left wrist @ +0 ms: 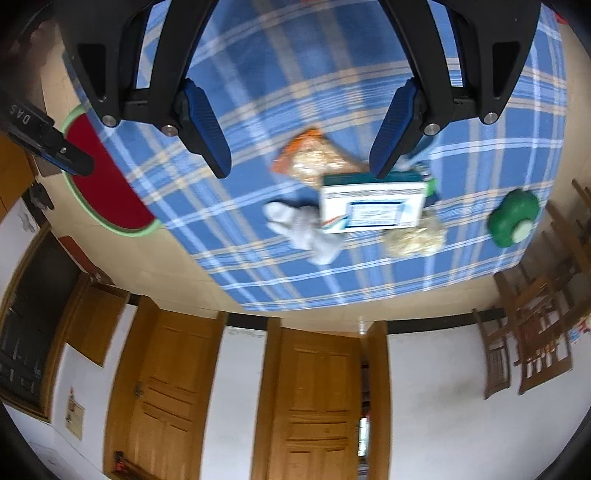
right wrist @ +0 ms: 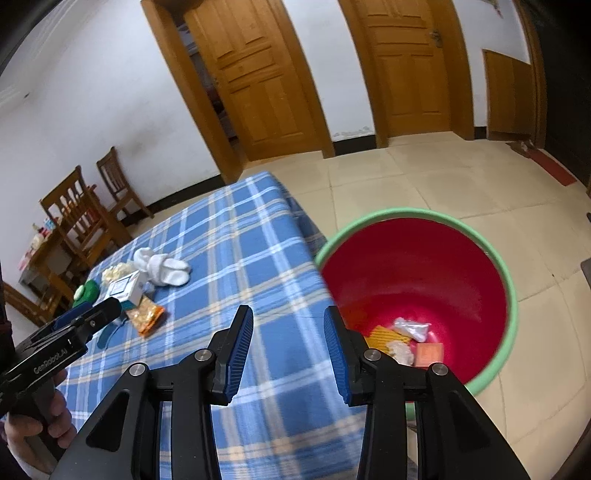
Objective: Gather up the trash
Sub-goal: 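Move both open tools back over the table items, then grasp the blue curved plastic piece with the left tool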
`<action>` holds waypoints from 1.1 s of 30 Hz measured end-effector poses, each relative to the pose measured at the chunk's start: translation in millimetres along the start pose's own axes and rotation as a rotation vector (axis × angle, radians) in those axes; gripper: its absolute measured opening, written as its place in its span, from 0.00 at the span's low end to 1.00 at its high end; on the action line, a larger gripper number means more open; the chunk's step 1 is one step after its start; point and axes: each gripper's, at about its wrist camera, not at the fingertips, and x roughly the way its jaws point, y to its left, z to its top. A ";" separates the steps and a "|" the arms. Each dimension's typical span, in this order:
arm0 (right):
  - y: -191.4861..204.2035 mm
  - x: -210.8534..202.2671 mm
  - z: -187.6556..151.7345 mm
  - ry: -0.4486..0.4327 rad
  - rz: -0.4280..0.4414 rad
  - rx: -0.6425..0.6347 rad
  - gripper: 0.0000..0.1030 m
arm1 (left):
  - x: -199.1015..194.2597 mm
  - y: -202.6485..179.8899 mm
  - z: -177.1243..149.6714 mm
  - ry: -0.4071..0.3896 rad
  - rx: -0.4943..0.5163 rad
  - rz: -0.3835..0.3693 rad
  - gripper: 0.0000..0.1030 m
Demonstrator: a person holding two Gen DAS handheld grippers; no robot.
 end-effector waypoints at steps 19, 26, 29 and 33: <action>56.9 48.1 -8.8 0.118 0.054 -0.105 0.42 | 22.5 90.8 -22.6 0.077 -0.100 0.161 0.75; 82.2 62.3 -5.3 0.139 0.085 -0.167 0.53 | 39.0 102.4 -28.1 0.120 -0.105 0.171 0.69; 91.7 68.7 -4.5 0.149 0.099 -0.194 0.55 | 47.3 105.0 -30.5 0.147 -0.123 0.156 0.56; 102.8 78.5 -4.6 0.165 0.113 -0.222 0.58 | 51.2 100.5 -30.5 0.138 -0.093 0.144 0.50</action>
